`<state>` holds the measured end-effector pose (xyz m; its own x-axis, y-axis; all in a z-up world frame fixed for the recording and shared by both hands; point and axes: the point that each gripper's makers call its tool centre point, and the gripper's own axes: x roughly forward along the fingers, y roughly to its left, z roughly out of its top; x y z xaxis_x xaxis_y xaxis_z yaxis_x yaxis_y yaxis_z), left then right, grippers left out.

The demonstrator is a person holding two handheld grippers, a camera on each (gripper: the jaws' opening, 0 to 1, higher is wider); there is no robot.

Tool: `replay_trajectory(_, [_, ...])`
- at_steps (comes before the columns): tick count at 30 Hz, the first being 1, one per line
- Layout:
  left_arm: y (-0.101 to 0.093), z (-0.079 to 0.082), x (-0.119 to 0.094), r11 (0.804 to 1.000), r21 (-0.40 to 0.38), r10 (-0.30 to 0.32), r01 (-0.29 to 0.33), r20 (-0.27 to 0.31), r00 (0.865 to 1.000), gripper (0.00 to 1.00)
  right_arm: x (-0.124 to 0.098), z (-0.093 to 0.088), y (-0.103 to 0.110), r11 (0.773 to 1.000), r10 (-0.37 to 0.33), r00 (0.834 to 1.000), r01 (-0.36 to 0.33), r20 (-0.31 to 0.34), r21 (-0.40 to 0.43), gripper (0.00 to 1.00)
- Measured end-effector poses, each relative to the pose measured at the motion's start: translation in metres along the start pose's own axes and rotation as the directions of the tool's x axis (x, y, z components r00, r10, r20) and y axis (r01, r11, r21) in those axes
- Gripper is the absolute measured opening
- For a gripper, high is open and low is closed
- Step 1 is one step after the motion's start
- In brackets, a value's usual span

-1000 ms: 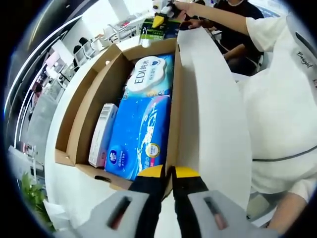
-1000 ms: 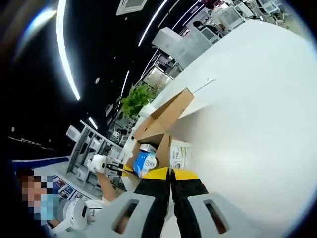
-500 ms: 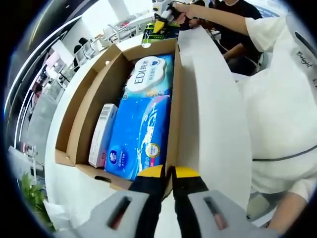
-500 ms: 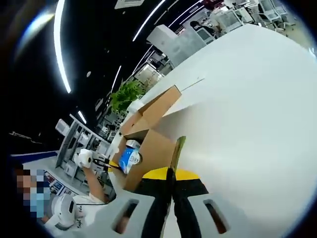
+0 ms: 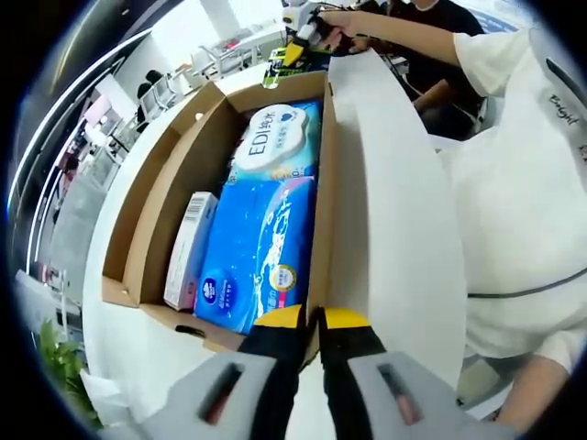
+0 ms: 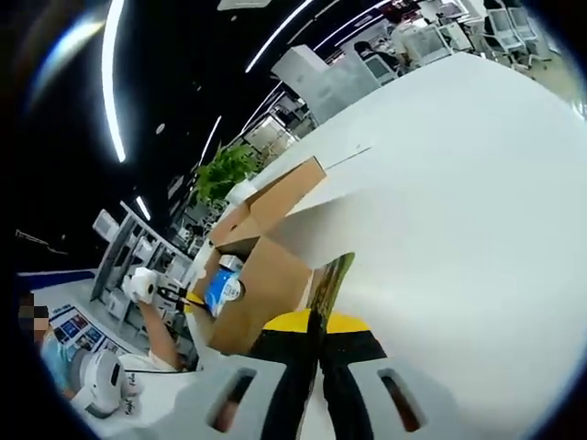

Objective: Operate the shoe box by opening the lid, removing the specified soft item, and placing it in the target area until the item is outside and the box remains undamaged.

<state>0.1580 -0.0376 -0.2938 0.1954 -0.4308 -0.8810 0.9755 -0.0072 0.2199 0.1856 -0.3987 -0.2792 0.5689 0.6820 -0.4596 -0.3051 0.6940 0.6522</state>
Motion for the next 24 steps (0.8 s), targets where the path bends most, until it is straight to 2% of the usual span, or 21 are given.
replay_trajectory(2, [0.0,0.0,0.0,1.0,-0.001,0.0,0.0,0.0,1.0,0.06,0.001,-0.001,0.0,1.0,0.001,1.0,-0.001,-0.002,-0.013,0.0])
replay_trajectory(7, [0.0,0.0,0.0,1.0,0.001,0.0,0.0,-0.001,1.0,0.06,0.001,0.001,-0.009,0.996,-0.049,0.999,0.048,-0.01,-0.08,0.02])
replay_trajectory(16, [0.001,0.0,0.0,1.0,0.005,-0.002,0.002,0.0,1.0,0.06,0.001,0.004,-0.02,0.99,-0.085,0.996,0.085,0.004,-0.114,0.04])
replay_trajectory(24, [0.001,0.0,0.0,1.0,0.006,-0.001,0.001,0.0,1.0,0.06,0.0,0.004,-0.029,0.964,-0.16,0.987,0.158,0.008,-0.215,0.09])
